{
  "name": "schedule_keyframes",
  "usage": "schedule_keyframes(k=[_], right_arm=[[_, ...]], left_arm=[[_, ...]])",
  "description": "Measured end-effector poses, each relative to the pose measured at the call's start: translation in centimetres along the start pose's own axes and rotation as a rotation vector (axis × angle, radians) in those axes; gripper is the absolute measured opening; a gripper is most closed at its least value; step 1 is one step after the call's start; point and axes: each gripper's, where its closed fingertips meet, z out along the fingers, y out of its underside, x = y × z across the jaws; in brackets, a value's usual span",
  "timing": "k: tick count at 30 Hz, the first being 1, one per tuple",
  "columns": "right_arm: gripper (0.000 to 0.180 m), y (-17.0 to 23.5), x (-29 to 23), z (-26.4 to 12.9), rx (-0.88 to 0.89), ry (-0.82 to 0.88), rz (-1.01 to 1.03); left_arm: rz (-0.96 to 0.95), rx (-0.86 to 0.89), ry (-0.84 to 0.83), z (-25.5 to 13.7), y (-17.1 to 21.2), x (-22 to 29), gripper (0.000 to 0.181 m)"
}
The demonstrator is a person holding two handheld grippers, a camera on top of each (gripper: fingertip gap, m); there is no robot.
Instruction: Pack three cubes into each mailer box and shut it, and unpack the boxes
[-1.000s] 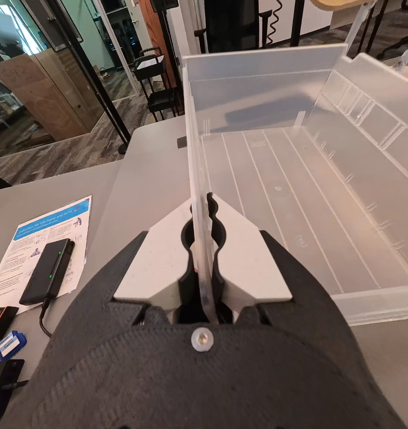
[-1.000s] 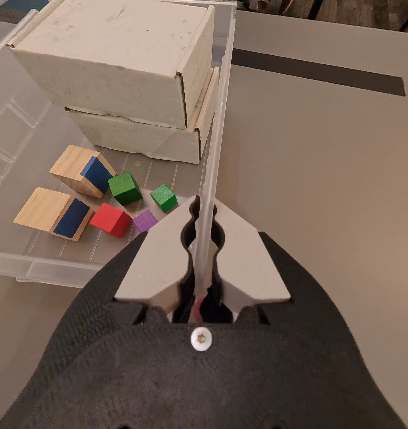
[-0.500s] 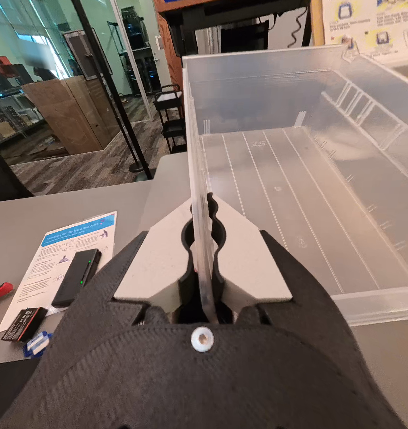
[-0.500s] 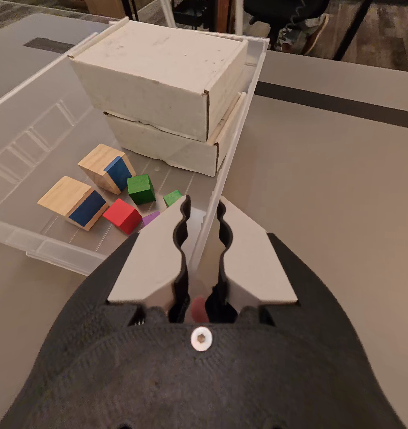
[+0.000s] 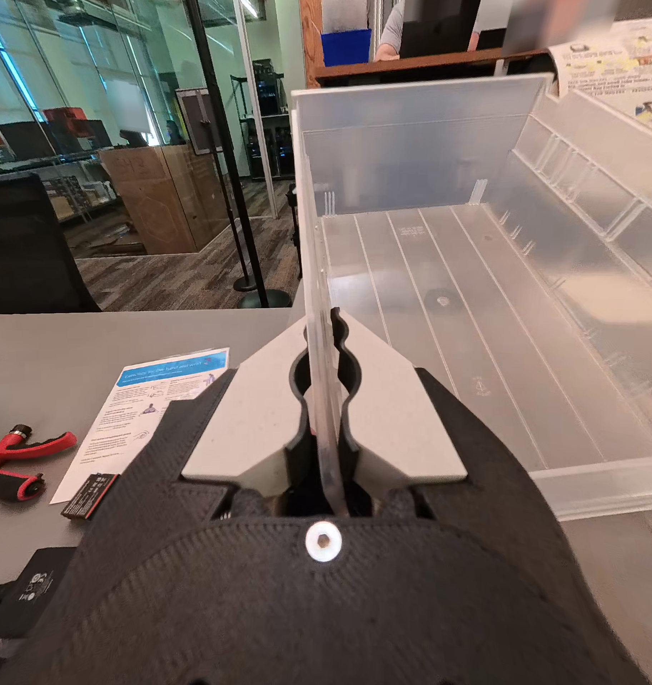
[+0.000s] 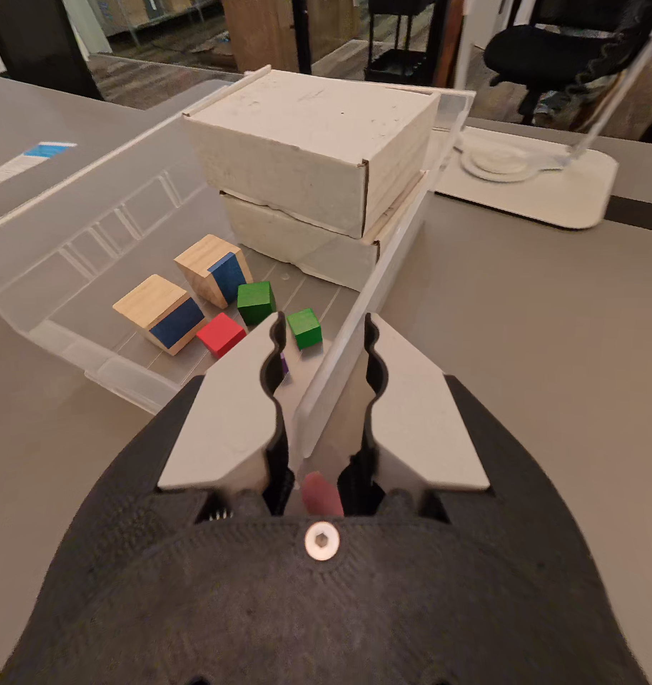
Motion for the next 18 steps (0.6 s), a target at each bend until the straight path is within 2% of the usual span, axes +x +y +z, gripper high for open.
schedule_keyframes(k=[9, 18], right_arm=[[0.038, -1.8, -8.1, 5.0, 0.026, -0.080, 0.016], [0.055, -2.3, -18.1, 8.3, 0.035, -0.195, -0.043]], left_arm=[[-0.018, 0.068, -0.026, -1.7, -2.6, -1.7, 0.003], [-0.025, 0.115, -0.044, -3.1, -4.4, -2.7, 0.003]])
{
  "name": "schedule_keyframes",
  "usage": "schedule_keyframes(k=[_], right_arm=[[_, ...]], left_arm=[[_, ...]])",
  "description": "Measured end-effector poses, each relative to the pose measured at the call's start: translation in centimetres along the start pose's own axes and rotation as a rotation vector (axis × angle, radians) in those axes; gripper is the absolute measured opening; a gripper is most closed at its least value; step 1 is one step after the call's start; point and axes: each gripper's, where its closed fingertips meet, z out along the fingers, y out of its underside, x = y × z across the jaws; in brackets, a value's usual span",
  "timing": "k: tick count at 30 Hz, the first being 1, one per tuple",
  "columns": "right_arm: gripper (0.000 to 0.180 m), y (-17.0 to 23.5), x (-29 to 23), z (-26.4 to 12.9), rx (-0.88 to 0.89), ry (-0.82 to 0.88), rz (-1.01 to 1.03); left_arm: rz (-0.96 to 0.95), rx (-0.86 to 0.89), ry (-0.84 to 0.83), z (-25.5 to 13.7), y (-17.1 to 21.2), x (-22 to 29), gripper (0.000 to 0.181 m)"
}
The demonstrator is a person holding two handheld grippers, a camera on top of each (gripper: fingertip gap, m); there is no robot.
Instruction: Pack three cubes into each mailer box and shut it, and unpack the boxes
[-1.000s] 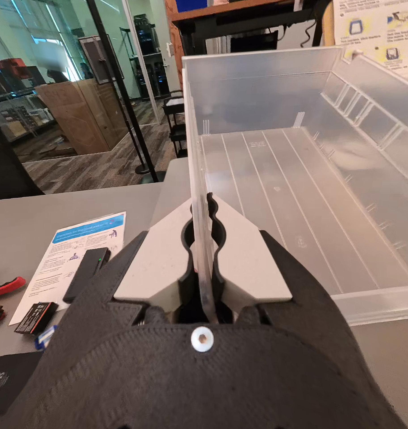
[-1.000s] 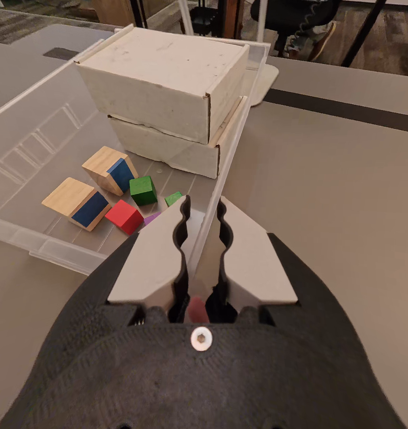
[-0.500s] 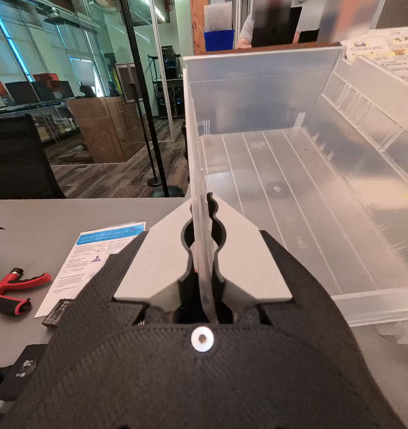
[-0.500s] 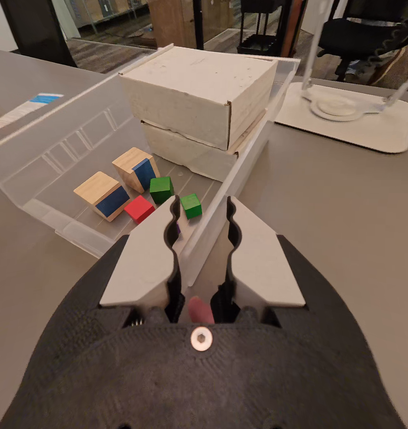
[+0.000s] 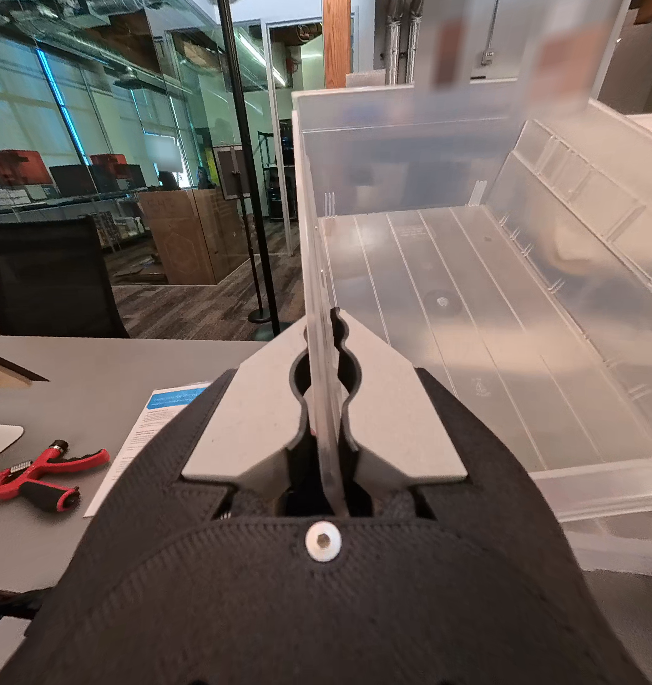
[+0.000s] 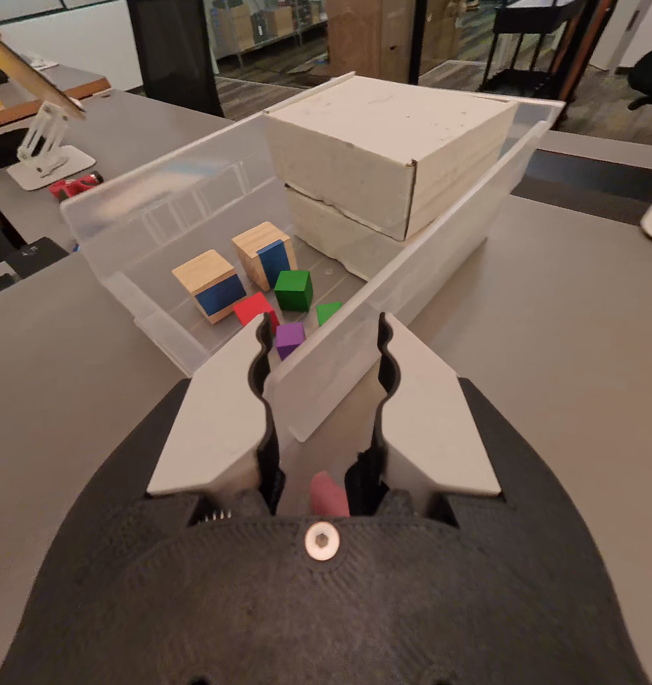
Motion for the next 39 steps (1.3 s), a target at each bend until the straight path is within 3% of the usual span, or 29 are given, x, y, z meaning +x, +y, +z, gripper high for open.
schedule_keyframes(k=[7, 11, 18, 28, 31, 35, 36, 37, 39], right_arm=[[0.064, -0.3, -3.8, 2.5, -0.027, -0.077, -0.070], [0.067, -0.7, -3.4, 0.4, -0.005, -0.129, -0.110], [0.066, -2.3, 3.2, -10.4, 0.126, -0.072, -0.112], [0.056, -0.6, 15.9, -31.4, 0.304, 0.199, 0.020], [0.067, 1.7, 17.1, -34.6, 0.277, 0.227, 0.079], [0.068, 3.9, 18.1, -36.9, 0.287, 0.281, 0.130], [0.066, 4.4, 18.5, -37.3, 0.291, 0.293, 0.153], [0.046, 4.8, 19.0, -37.7, 0.297, 0.309, 0.173], [0.042, 5.6, 20.6, -38.6, 0.295, 0.364, 0.203]], left_arm=[[0.001, 0.020, 0.023, -0.4, -1.0, 0.8, 0.003], [0.008, 0.029, 0.055, -0.5, -1.5, 2.4, 0.003], [0.028, 0.022, 0.212, 0.4, -1.7, 11.3, 0.003], [0.120, -0.051, 0.489, 1.4, 2.4, 32.7, 0.004], [0.139, -0.097, 0.566, 1.7, 5.0, 39.6, 0.003], [0.184, -0.157, 0.671, 1.6, 8.1, 47.7, 0.003], [0.188, -0.170, 0.685, 1.6, 8.8, 49.3, 0.003], [0.186, -0.186, 0.694, 1.6, 9.4, 50.6, 0.003], [0.174, -0.210, 0.704, 1.9, 10.4, 52.8, 0.003]])
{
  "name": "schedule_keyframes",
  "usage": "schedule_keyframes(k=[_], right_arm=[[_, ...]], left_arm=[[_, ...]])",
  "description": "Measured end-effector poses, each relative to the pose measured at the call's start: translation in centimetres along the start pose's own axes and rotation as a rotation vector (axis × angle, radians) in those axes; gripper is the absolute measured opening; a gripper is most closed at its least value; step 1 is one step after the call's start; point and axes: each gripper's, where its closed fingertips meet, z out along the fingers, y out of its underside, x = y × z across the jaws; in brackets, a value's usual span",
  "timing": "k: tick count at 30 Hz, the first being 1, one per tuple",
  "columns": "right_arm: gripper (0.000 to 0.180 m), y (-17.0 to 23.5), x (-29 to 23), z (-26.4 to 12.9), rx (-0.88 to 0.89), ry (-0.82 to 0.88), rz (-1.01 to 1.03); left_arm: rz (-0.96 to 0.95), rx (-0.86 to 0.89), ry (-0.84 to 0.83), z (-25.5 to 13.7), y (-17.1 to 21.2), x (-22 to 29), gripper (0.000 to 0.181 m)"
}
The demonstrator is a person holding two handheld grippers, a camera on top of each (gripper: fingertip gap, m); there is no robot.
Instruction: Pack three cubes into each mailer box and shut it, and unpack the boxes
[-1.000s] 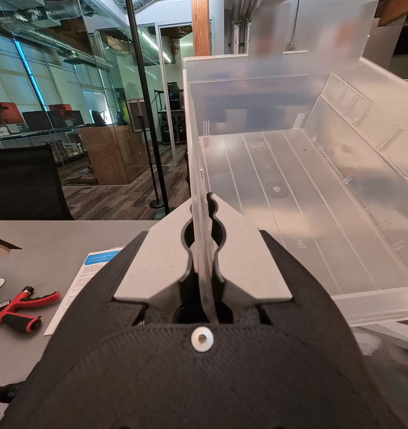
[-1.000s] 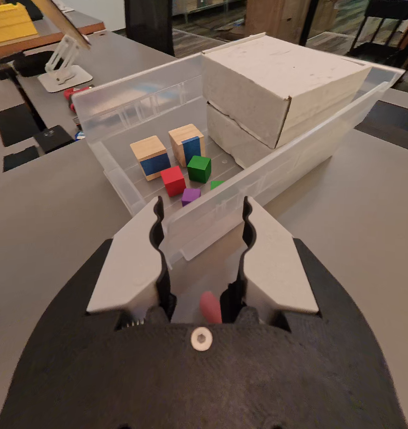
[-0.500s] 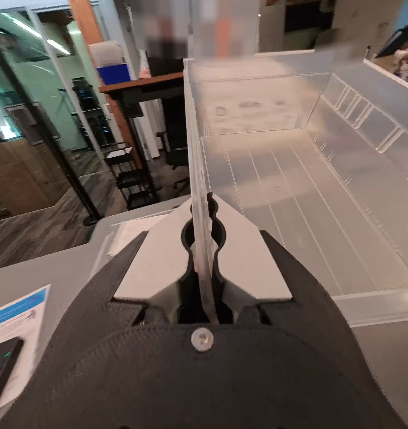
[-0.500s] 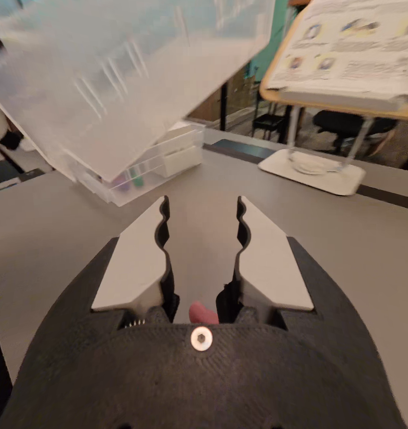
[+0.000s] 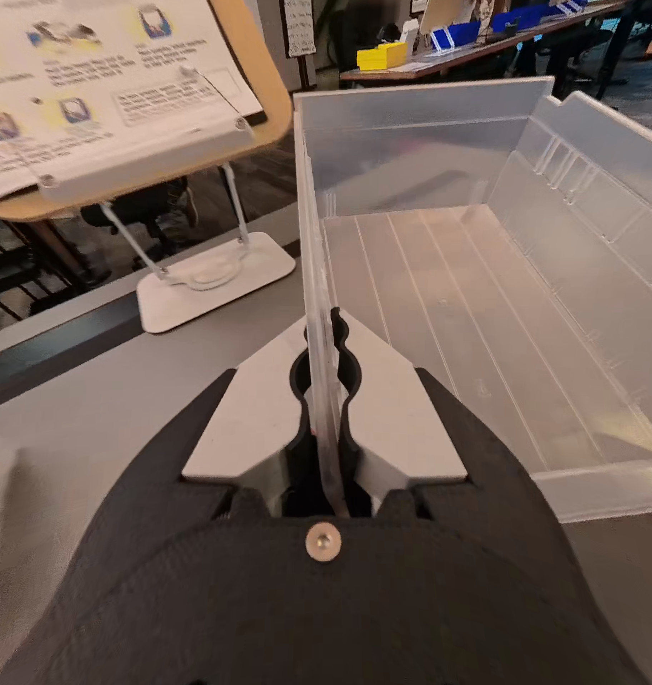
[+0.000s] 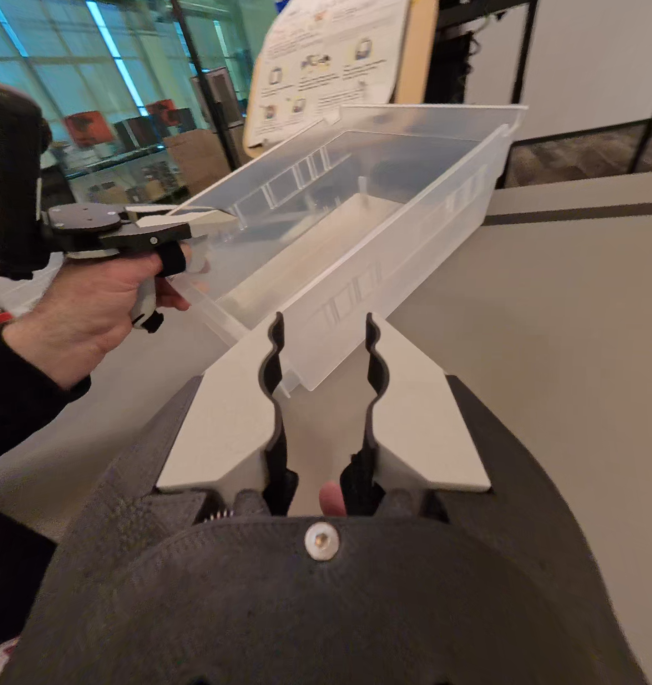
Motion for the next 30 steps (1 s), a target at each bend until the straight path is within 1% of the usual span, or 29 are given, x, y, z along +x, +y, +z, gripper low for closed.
schedule_keyframes(k=[1, 2, 3, 9, 10, 13, 14, 15, 16, 19, 20, 22, 24, 25, 28, 30], right_arm=[[0.041, 0.0, 0.5, -0.3, 0.004, -0.002, 0.011], [0.054, -0.1, 0.7, -0.5, 0.006, -0.014, 0.025], [0.061, 0.2, 1.1, -0.7, -0.008, -0.014, 0.036], [0.054, 2.6, 4.2, 0.1, -0.103, 0.073, 0.013], [0.049, 2.7, 5.2, 0.3, -0.116, 0.106, 0.000], [0.047, 3.0, 8.4, 0.8, -0.135, 0.189, -0.008], [0.041, 2.9, 9.5, 0.9, -0.127, 0.208, -0.003], [0.033, 2.7, 10.6, 0.9, -0.120, 0.230, -0.005], [0.028, 2.5, 11.7, 0.9, -0.123, 0.252, -0.016], [0.021, 1.9, 14.9, 1.0, -0.122, 0.318, -0.054], [0.021, 1.8, 15.9, 1.1, -0.131, 0.336, -0.057], [0.020, 1.5, 17.9, 1.3, -0.138, 0.365, -0.065], [0.020, 1.1, 20.0, 1.4, -0.140, 0.394, -0.072], [0.017, 0.9, 21.0, 1.4, -0.139, 0.400, -0.064], [0.013, 0.3, 24.1, 1.5, -0.136, 0.430, -0.058], [0.013, -0.2, 26.2, 1.5, -0.127, 0.463, -0.056]], left_arm=[[-0.005, -0.008, 0.007, 0.8, 0.2, 0.7, 0.004], [-0.003, -0.009, 0.009, 1.4, 0.2, 1.4, 0.003], [0.009, -0.011, 0.007, 2.0, 0.3, 2.1, 0.003], [-0.009, -0.044, 0.090, 5.4, 0.9, 7.1, 0.004], [0.009, -0.045, 0.087, 5.9, 0.9, 7.8, 0.004], [0.001, -0.055, 0.066, 7.2, 1.0, 9.2, 0.004], [-0.007, -0.063, 0.068, 7.7, 1.1, 9.6, 0.004], [-0.019, -0.075, 0.084, 8.1, 1.2, 10.2, 0.008], [-0.037, -0.079, 0.112, 8.5, 1.1, 11.1, 0.015], [-0.069, -0.077, 0.172, 9.3, 1.0, 13.5, 0.031], [-0.076, -0.076, 0.185, 9.5, 0.9, 14.3, 0.037], [-0.108, -0.076, 0.203, 10.2, 0.8, 15.7, 0.044], [-0.181, -0.075, 0.265, 10.6, 0.5, 17.5, 0.056], [-0.199, -0.071, 0.277, 10.9, 0.2, 18.1, 0.060], [-0.189, -0.067, 0.316, 11.4, -0.3, 20.5, 0.070], [-0.203, -0.052, 0.340, 11.7, -0.8, 22.1, 0.076]])
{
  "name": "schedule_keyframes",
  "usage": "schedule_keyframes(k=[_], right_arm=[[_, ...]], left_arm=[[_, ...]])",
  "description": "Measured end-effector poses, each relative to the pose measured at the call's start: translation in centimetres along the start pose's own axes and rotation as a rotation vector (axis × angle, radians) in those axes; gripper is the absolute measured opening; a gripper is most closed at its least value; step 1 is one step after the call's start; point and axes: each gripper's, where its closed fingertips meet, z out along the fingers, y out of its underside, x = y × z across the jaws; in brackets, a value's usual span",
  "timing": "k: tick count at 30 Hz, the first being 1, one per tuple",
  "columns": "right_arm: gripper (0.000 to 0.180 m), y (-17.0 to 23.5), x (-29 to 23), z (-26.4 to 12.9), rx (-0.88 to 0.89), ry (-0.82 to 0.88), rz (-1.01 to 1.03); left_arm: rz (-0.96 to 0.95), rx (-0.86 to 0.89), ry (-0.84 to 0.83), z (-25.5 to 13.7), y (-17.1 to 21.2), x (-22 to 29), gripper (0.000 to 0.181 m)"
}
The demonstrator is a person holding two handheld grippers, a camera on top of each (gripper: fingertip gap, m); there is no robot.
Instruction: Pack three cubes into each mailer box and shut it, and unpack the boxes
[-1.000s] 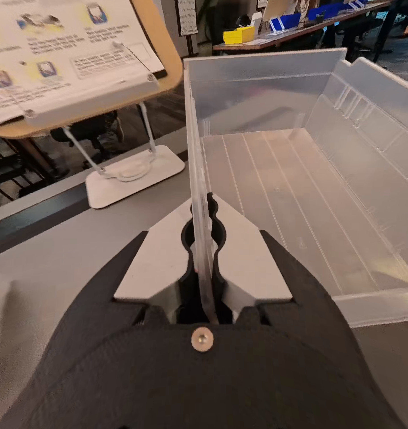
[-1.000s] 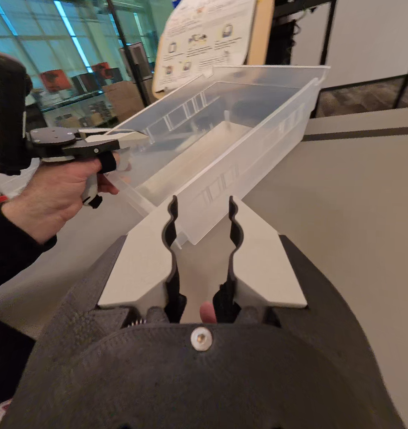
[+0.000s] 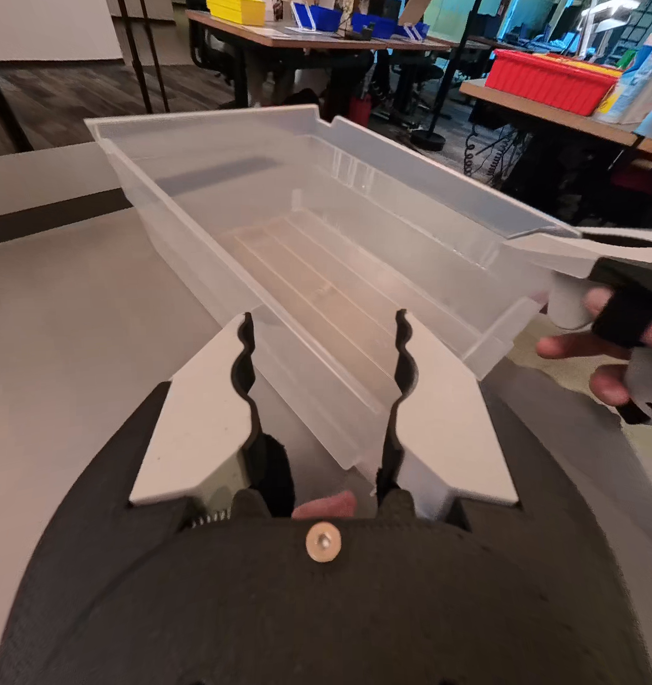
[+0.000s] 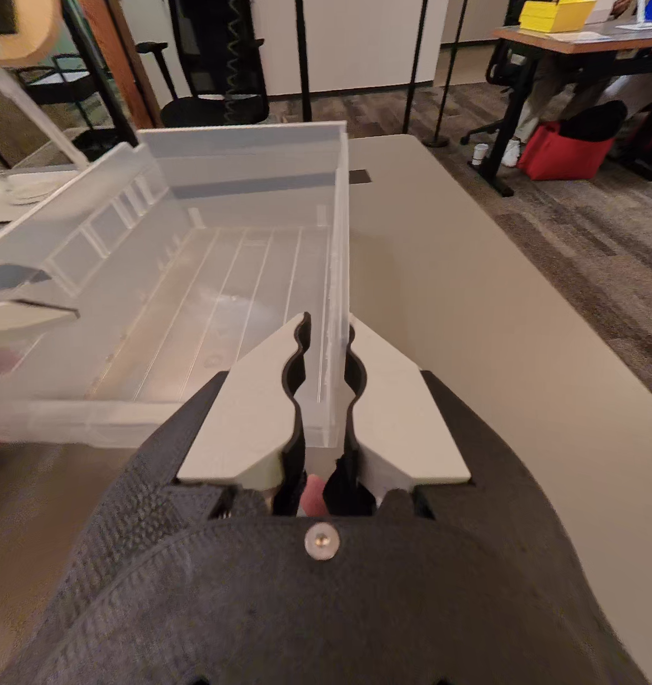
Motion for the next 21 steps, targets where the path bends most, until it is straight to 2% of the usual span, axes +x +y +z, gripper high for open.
schedule_keyframes(k=[5, 7, 8, 10, 11, 16, 19, 21], right_arm=[[0.001, -0.5, 3.4, 1.3, -0.004, 0.018, 0.027], [0.002, -0.6, 4.1, 1.6, -0.006, 0.022, 0.023], [0.007, -0.7, 4.3, 1.6, -0.013, 0.030, 0.014], [0.041, -1.5, 5.0, 1.1, 0.017, 0.067, 0.000], [0.048, -2.2, 5.3, 0.4, 0.049, 0.102, -0.024], [0.052, -7.5, 3.6, -5.3, 0.261, 0.226, -0.244], [0.046, -10.2, -2.8, -8.2, 0.384, 0.105, -0.368], [0.042, -11.3, -8.4, -9.8, 0.466, 0.002, -0.458]], left_arm=[[-0.048, 0.002, 0.030, 2.0, -0.6, 1.4, 0.075], [-0.042, 0.001, 0.035, 2.5, -0.8, 1.8, 0.077], [-0.030, -0.001, 0.047, 2.5, -0.7, 2.1, 0.077], [0.003, 0.020, 0.063, 1.9, -1.1, 2.5, 0.077], [0.057, 0.029, 0.051, 1.3, -1.3, 2.4, 0.079], [0.272, 0.086, 0.060, -4.5, -3.0, 1.2, 0.079], [0.357, 0.100, 0.064, -9.9, -4.0, -0.8, 0.069], [0.439, 0.118, 0.019, -14.2, -5.0, -3.2, 0.074]])
